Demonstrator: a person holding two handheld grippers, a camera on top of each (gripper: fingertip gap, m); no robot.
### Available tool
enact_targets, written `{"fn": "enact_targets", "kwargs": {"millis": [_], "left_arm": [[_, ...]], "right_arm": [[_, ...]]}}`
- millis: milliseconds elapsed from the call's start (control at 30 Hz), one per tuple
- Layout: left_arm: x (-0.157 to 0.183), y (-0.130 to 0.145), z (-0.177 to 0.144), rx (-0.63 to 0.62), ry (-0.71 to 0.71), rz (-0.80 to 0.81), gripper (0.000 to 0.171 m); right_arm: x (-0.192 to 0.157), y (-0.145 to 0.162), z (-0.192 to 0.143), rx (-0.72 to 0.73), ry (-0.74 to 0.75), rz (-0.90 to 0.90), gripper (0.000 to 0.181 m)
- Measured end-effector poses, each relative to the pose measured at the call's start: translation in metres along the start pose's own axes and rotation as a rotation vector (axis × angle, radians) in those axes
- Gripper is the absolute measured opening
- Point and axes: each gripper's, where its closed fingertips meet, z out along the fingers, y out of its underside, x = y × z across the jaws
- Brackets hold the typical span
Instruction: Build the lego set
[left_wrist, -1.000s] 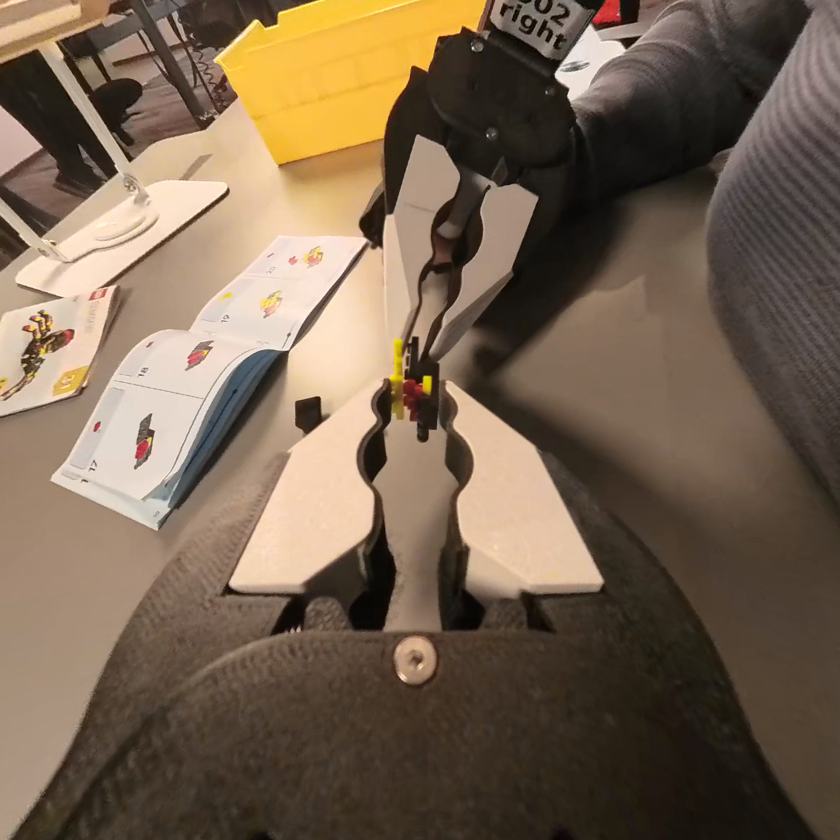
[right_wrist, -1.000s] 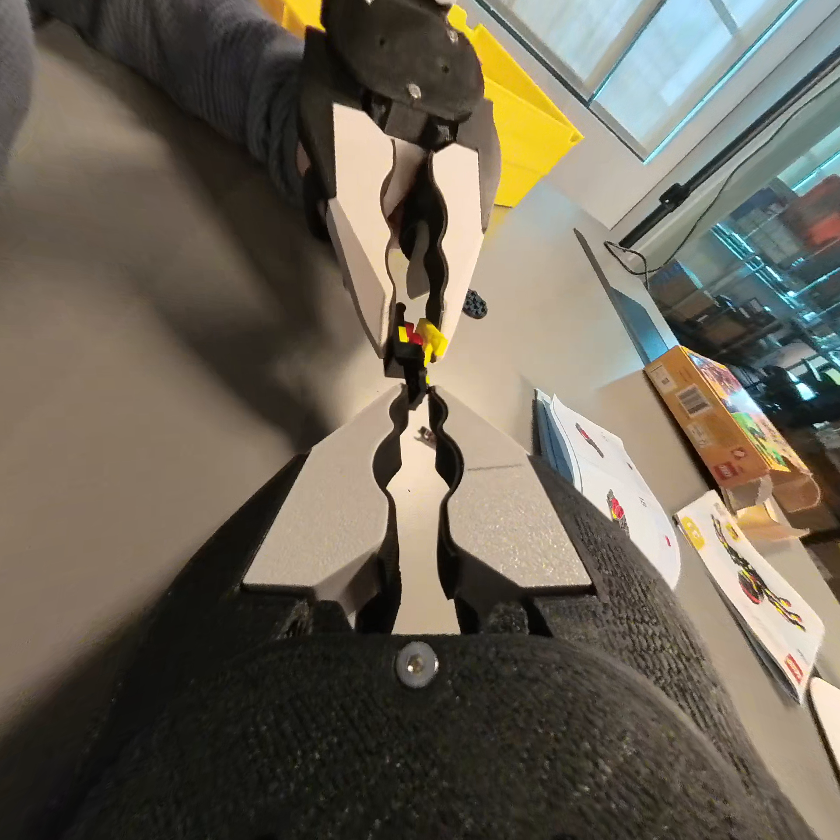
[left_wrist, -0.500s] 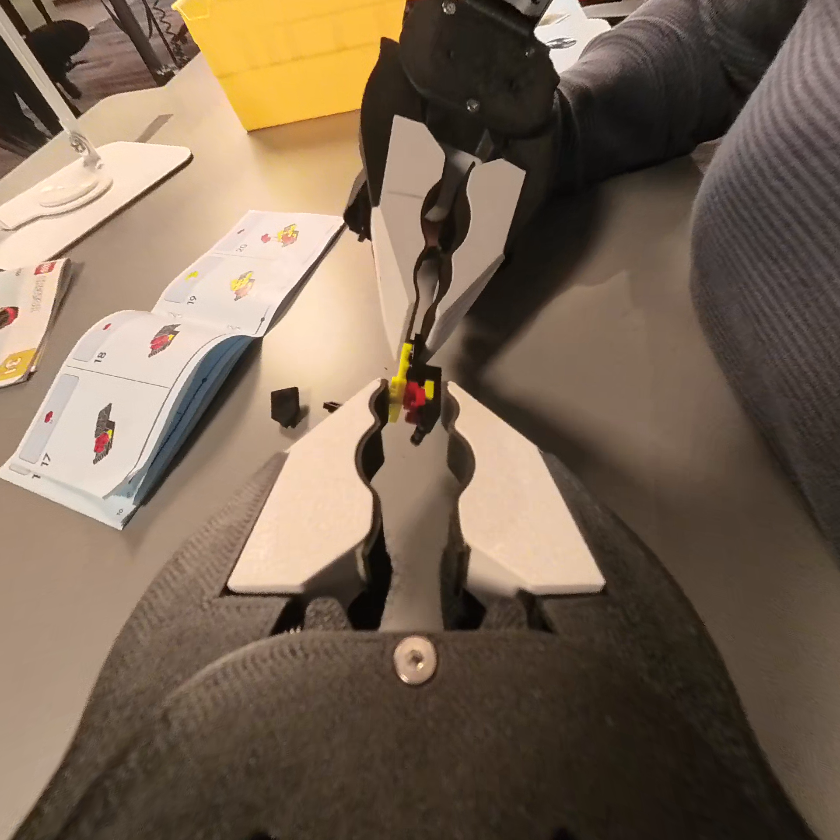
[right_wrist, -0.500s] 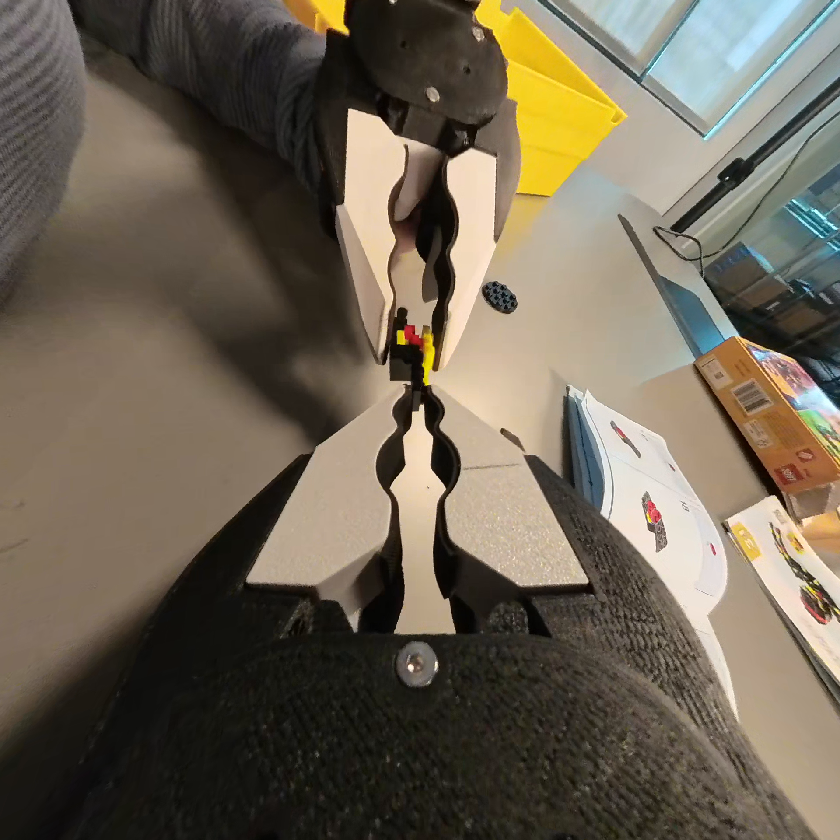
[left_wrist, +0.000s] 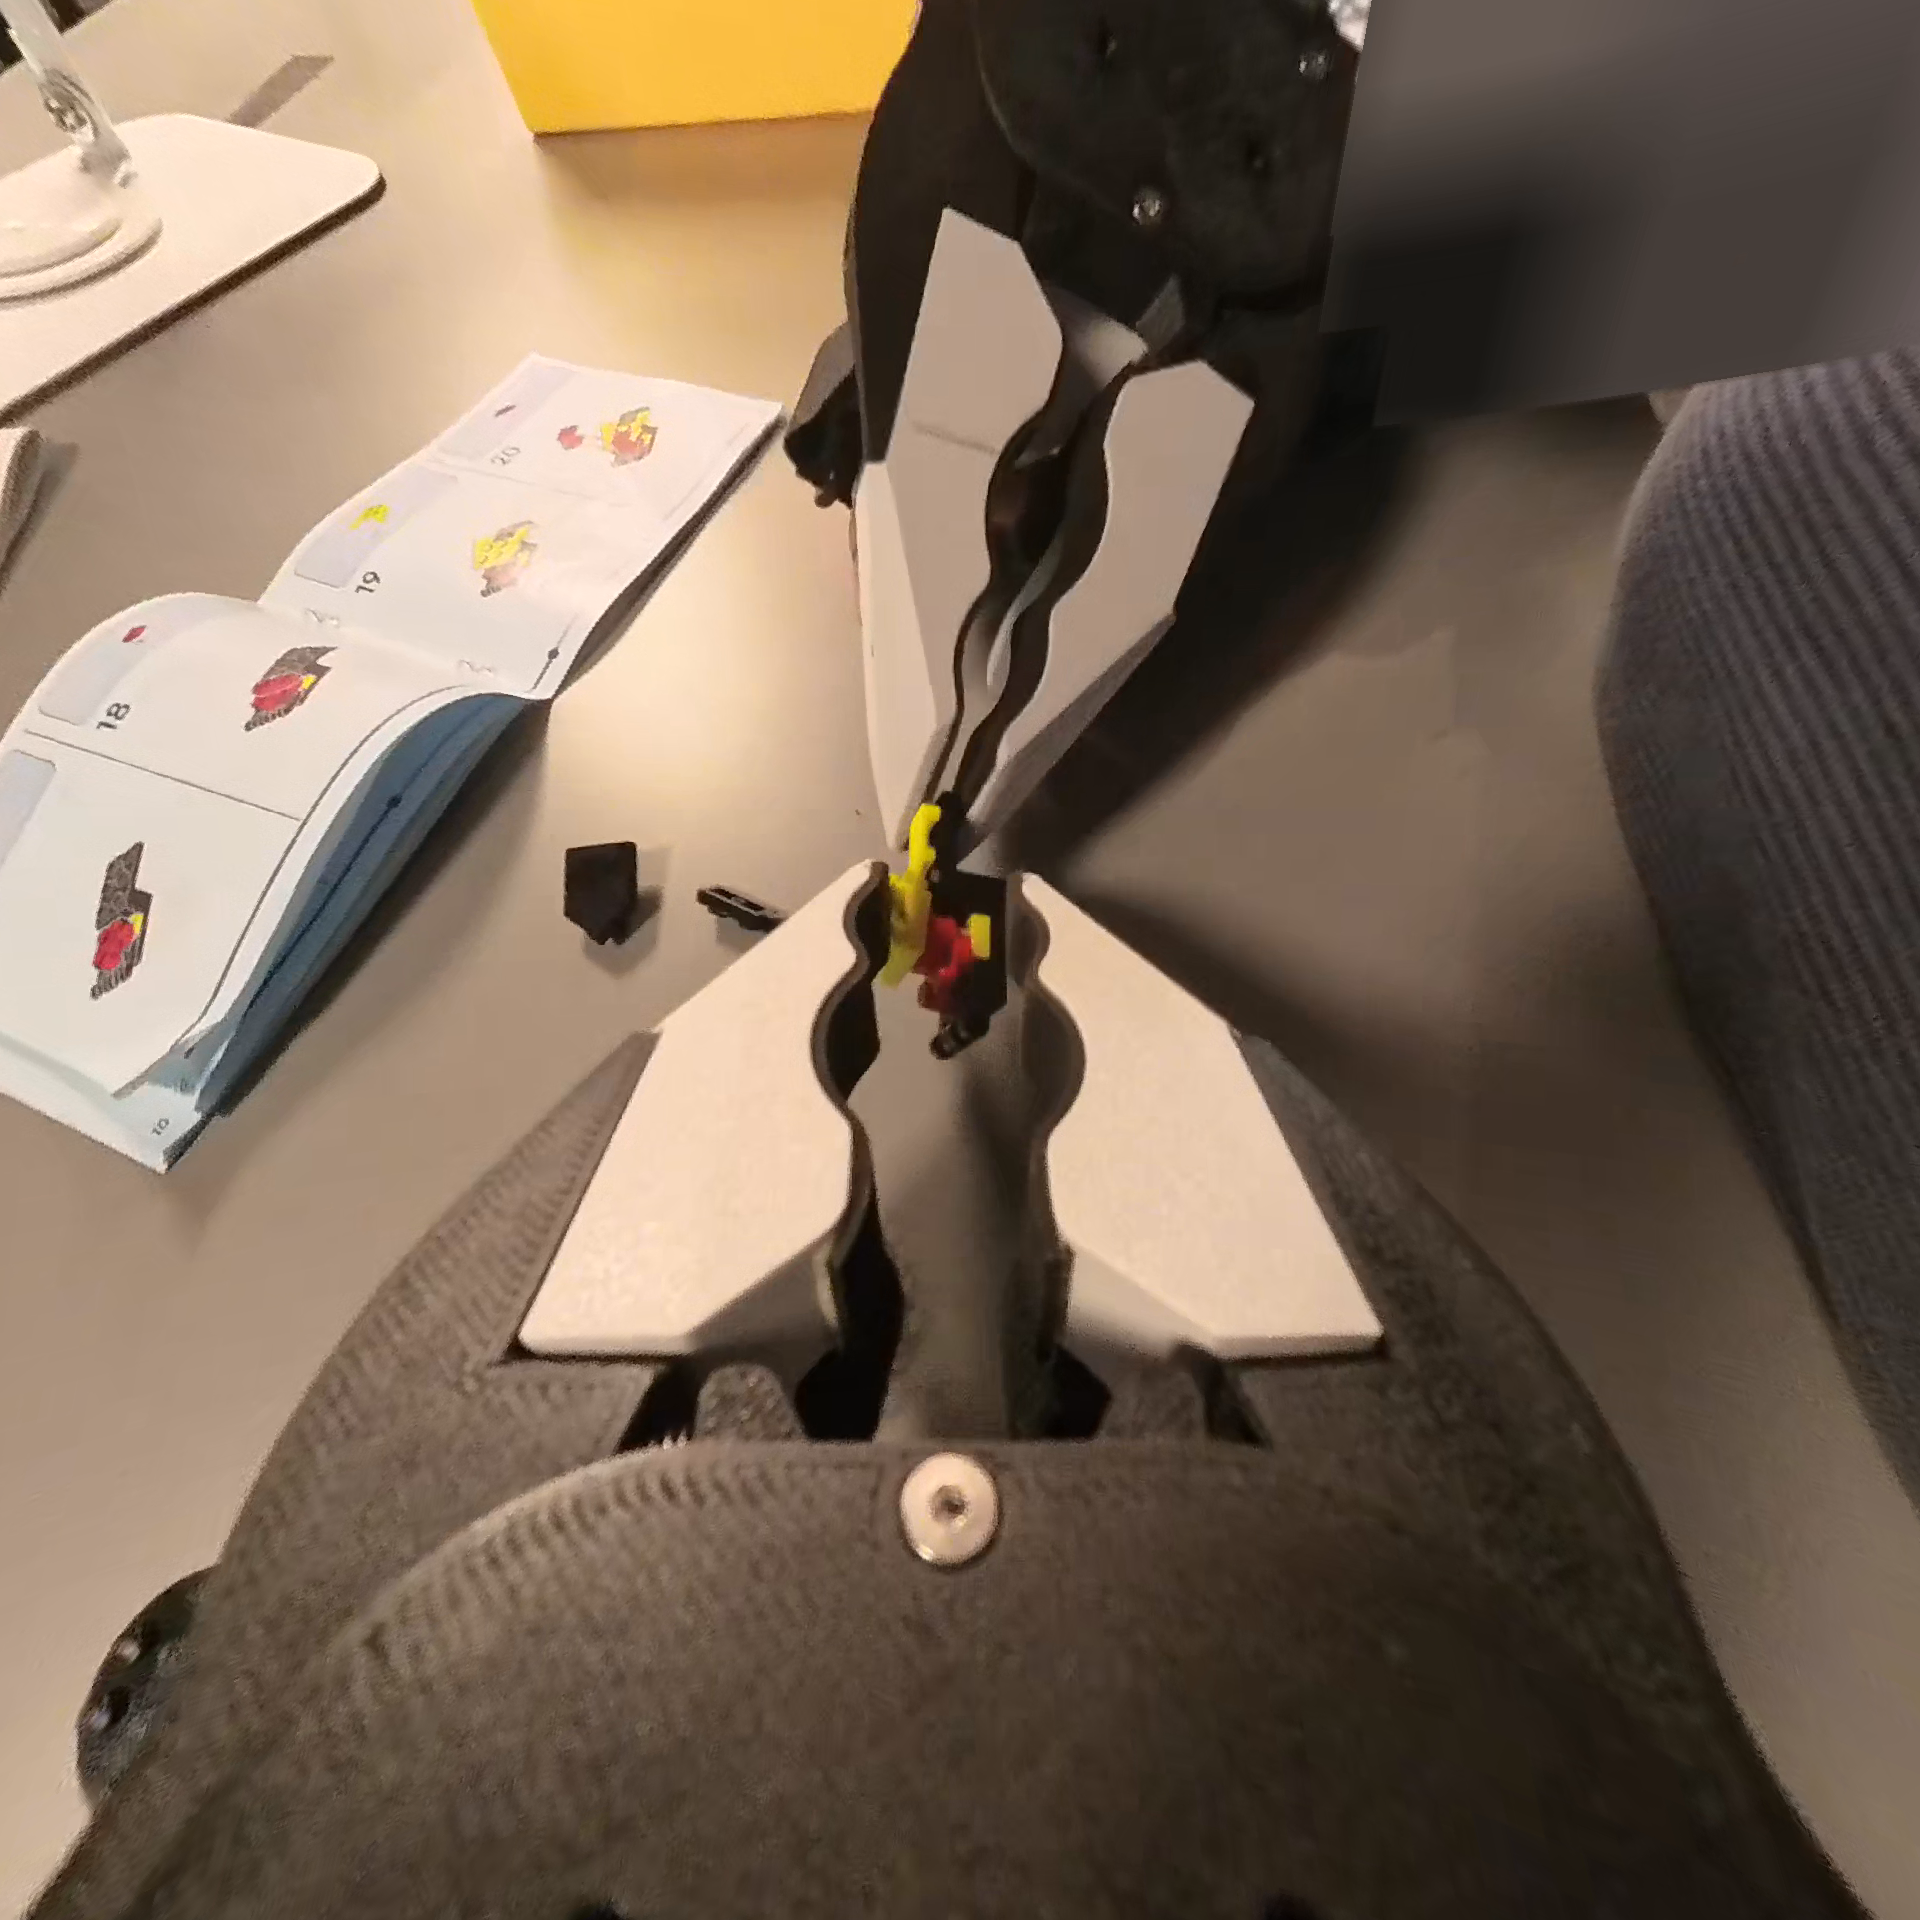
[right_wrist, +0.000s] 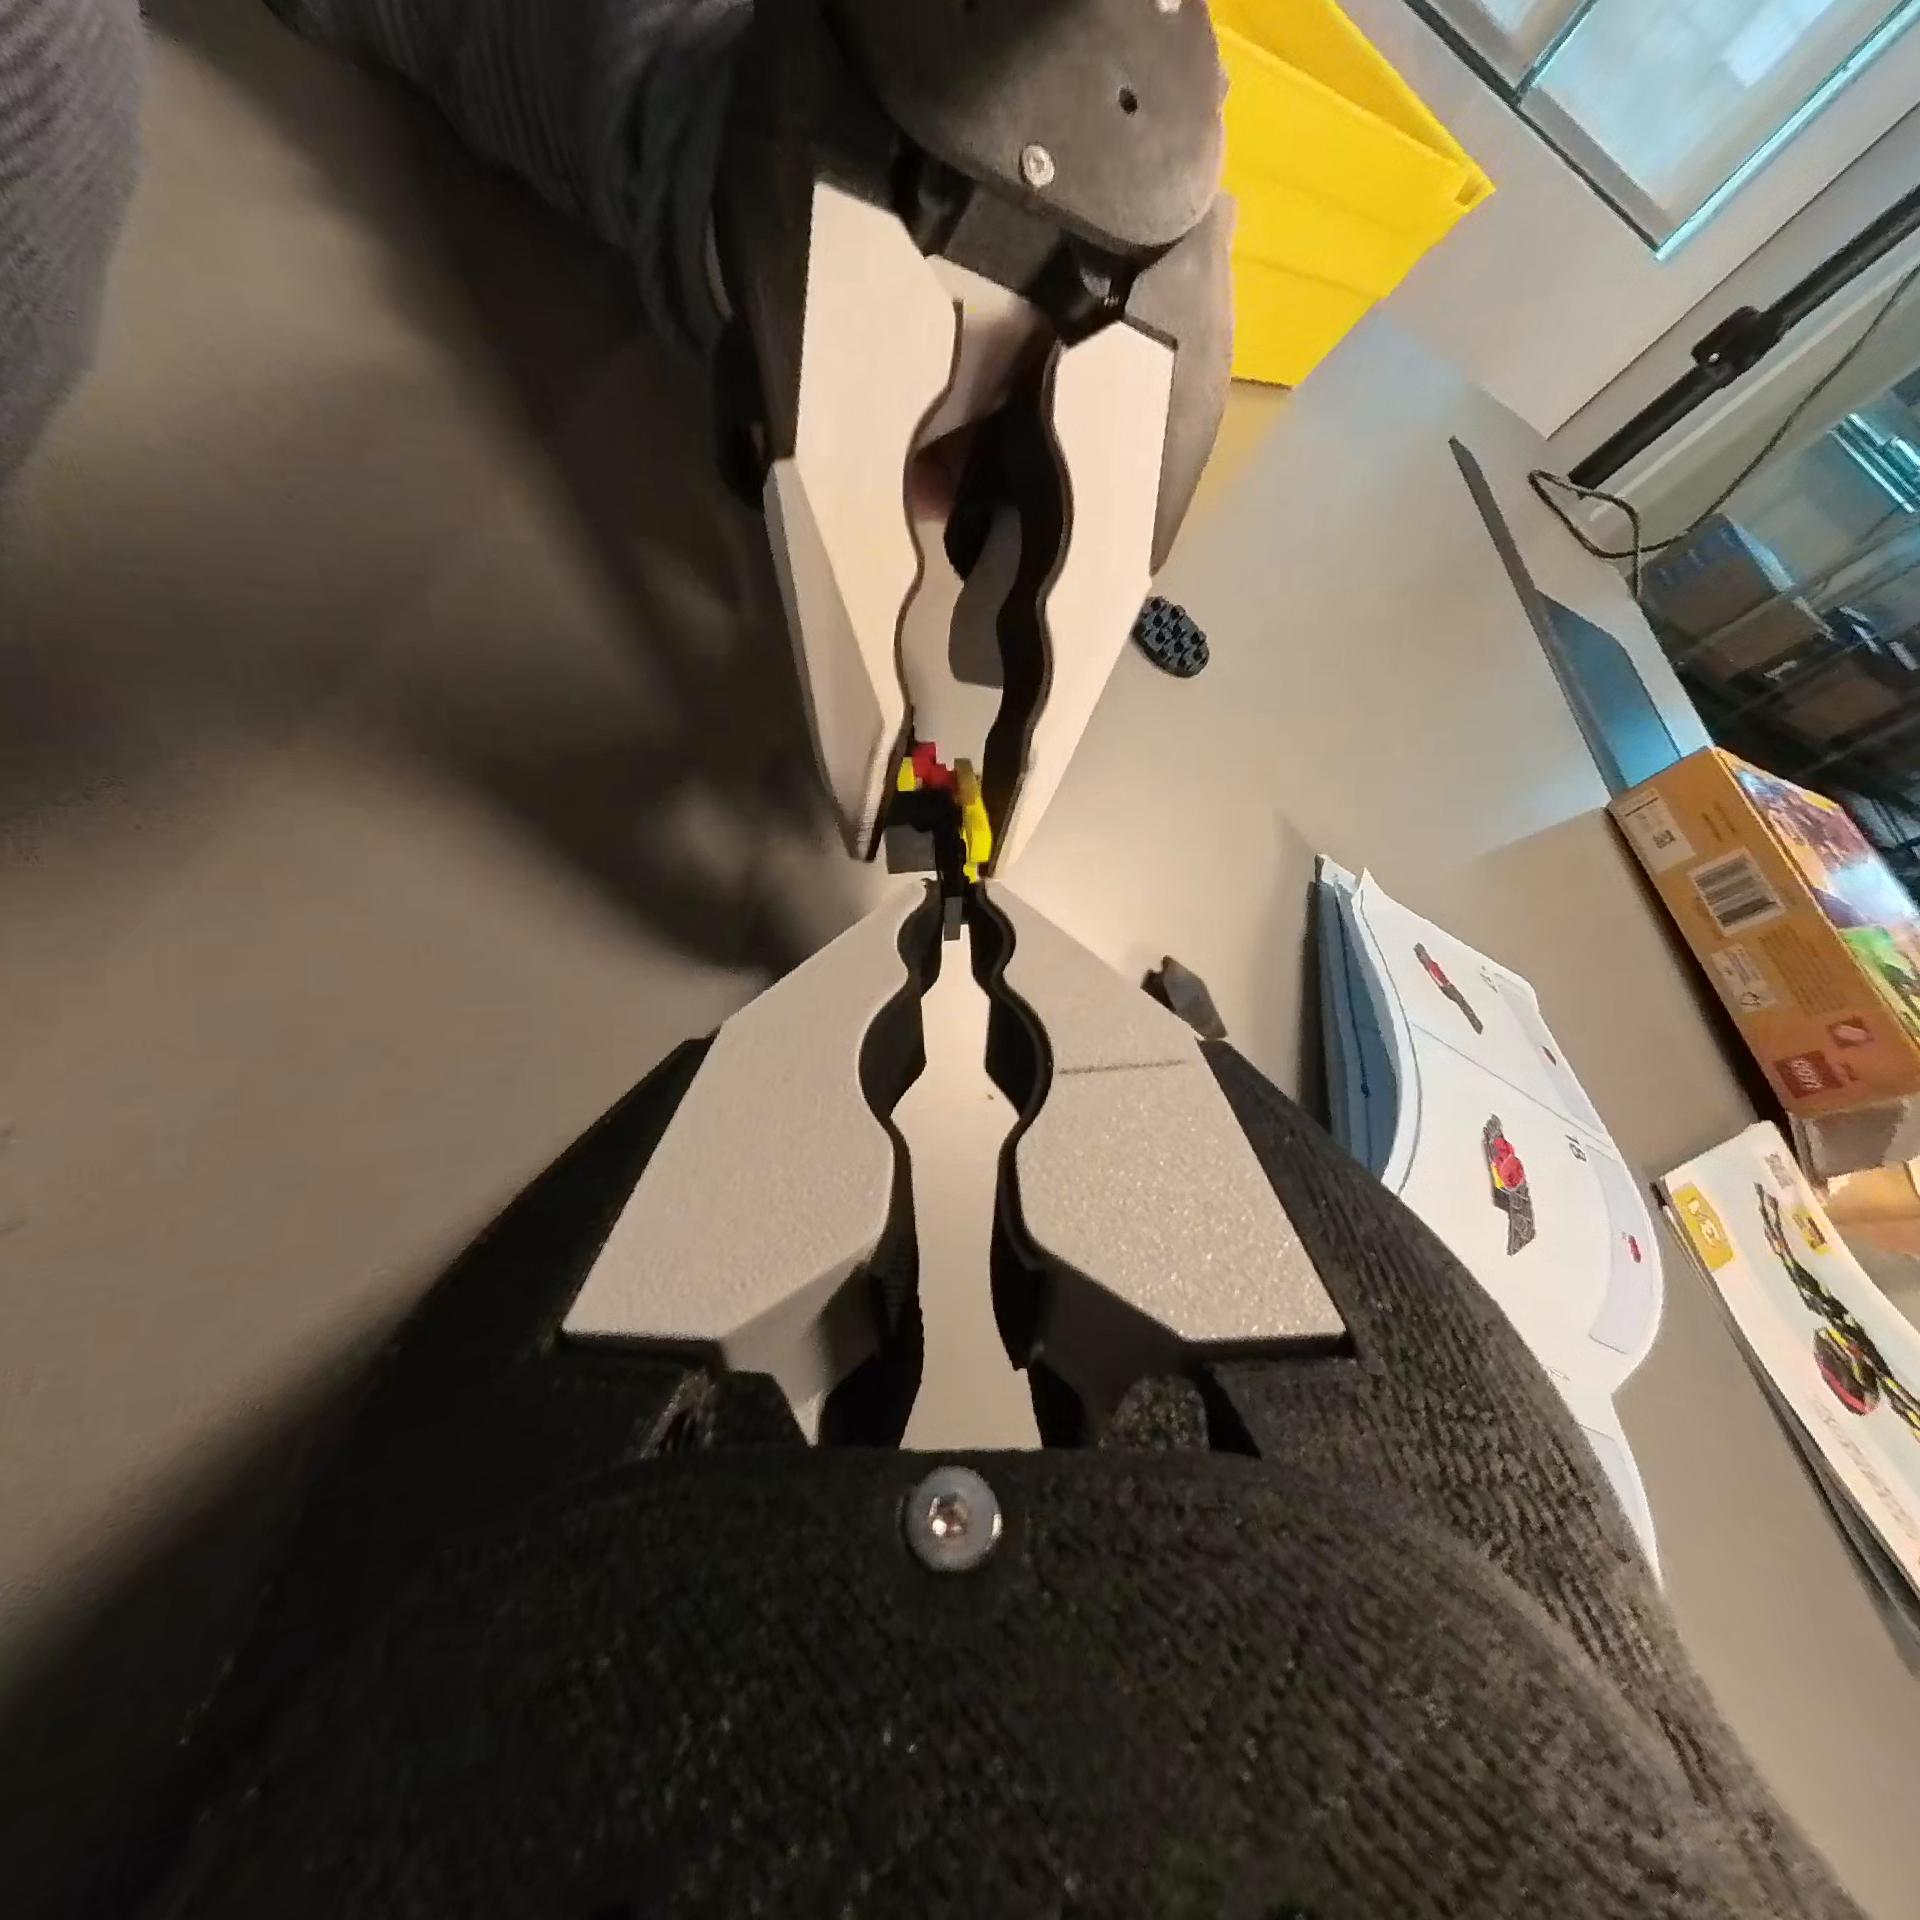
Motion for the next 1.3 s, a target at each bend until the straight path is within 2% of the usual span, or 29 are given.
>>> {"fn": "enact_targets", "kwargs": {"millis": [200,533,567,633,700,800,967,1067,1200,1300], "left_arm": [[0.0,0.004,0.002,-0.028,-0.002,-0.011,0.021],[0.0,0.0,0.0,0.001,0.014,-0.057,0.018],[-0.001,-0.001,-0.001,0.01,0.017,-0.061,0.019],[0.001,-0.004,-0.002,0.033,0.039,-0.074,0.018],[0.006,-0.011,-0.004,0.076,0.075,-0.084,0.019],[0.011,-0.02,-0.01,0.148,0.125,-0.09,0.019],[0.028,-0.052,-0.039,0.449,0.267,0.004,0.018],[0.036,-0.064,-0.051,0.576,0.334,0.01,0.018],[0.045,-0.071,-0.055,0.65,0.355,0.065,0.018],[0.047,-0.074,-0.059,0.699,0.367,0.074,0.018]], "right_arm": [[-0.001,0.003,0.002,-0.021,-0.007,0.004,0.003],[0.002,0.0,0.0,-0.002,0.008,0.027,0.003],[0.003,-0.001,0.0,0.003,0.016,0.034,0.007],[0.004,-0.001,0.001,0.002,0.012,0.053,0.026],[0.001,-0.002,0.001,0.007,-0.008,0.054,0.027],[-0.003,-0.013,-0.003,0.073,-0.041,0.079,0.02],[0.001,-0.046,-0.02,0.316,-0.075,0.197,0.026],[0.0,-0.064,-0.026,0.434,-0.085,0.246,0.027],[-0.005,-0.08,-0.033,0.519,-0.06,0.201,0.009],[-0.007,-0.086,-0.037,0.554,-0.071,0.217,0.006]]}}
